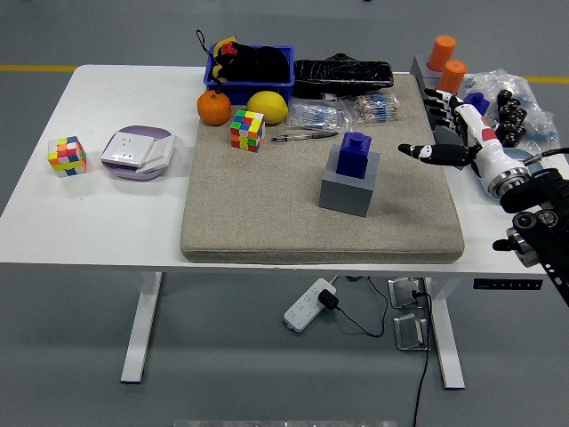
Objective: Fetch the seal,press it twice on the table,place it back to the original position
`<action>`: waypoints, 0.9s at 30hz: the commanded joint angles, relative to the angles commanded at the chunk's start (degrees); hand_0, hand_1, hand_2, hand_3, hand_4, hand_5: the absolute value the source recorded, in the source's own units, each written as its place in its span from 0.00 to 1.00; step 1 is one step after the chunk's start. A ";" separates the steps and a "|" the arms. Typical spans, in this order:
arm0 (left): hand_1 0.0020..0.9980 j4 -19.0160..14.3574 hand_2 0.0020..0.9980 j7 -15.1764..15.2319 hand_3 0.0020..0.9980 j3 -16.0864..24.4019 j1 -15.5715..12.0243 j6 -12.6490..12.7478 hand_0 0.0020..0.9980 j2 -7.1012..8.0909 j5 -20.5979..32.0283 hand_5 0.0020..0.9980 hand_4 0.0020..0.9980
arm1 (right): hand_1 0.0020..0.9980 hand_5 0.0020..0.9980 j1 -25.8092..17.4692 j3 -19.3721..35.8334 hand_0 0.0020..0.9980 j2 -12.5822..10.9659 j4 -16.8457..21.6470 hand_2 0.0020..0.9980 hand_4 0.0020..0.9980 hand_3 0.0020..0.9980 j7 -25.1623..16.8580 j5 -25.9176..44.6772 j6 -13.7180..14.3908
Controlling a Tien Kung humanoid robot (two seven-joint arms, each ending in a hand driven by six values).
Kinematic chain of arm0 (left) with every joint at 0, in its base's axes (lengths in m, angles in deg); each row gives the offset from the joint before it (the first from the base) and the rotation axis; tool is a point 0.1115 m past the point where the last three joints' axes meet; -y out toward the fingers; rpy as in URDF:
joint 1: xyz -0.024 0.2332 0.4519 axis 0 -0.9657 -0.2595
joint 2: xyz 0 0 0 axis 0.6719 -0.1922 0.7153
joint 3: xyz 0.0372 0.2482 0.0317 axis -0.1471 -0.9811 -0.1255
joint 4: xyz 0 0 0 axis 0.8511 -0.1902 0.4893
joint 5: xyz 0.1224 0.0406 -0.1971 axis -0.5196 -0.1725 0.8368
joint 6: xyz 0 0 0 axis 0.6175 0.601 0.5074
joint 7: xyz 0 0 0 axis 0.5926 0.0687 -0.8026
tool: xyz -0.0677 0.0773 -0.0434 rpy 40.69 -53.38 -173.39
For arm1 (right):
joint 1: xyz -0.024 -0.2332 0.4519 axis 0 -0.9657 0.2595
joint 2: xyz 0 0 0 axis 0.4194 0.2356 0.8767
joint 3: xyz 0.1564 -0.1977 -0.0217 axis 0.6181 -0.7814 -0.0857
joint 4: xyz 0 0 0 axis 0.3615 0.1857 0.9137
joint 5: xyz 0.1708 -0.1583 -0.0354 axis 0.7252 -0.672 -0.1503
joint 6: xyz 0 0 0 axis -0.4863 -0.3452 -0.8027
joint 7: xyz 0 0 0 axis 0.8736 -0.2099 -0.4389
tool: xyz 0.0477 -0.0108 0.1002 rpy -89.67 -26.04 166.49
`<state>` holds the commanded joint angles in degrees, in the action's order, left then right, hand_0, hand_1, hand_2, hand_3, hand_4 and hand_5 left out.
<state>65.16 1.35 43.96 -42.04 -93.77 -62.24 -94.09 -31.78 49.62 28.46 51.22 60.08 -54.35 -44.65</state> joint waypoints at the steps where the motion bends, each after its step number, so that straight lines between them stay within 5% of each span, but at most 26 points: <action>1: 0.80 -0.01 0.76 0.08 0.82 0.20 0.02 0.06 0.83 -0.01 -0.01 0.32 0.74 | 0.92 0.12 -0.34 0.65 0.92 -0.34 0.31 0.91 1.00 0.94 0.18 -0.25 -0.07; 2: 0.80 -0.02 0.76 0.11 0.82 0.39 0.01 0.08 0.83 0.01 -0.02 0.32 0.75 | 0.93 0.21 -0.74 1.46 0.95 -0.70 0.56 0.91 1.00 0.95 0.17 -0.06 -0.05; 7: 0.80 0.14 0.76 0.14 0.82 -0.05 -0.33 0.16 0.83 0.15 -0.07 0.32 0.75 | 0.93 0.21 -2.73 5.46 0.95 -2.28 1.29 0.91 1.00 0.95 0.40 0.67 -0.05; 8: 0.80 0.14 0.76 0.11 0.82 -0.17 -0.42 0.15 0.83 0.11 -0.03 0.32 0.74 | 0.93 0.40 -3.10 6.16 0.96 -2.57 1.47 0.91 1.00 0.94 0.52 0.55 -0.06; 27: 0.80 0.14 0.76 0.06 0.82 -0.17 -0.21 0.23 0.83 0.23 -0.15 0.32 0.74 | 0.92 0.47 -5.61 10.66 0.95 -5.24 3.42 0.90 1.00 0.92 3.03 -0.65 -0.94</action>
<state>65.29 1.41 43.79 -42.25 -93.54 -62.01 -94.25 -37.39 60.27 23.22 54.63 63.11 -55.01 -45.59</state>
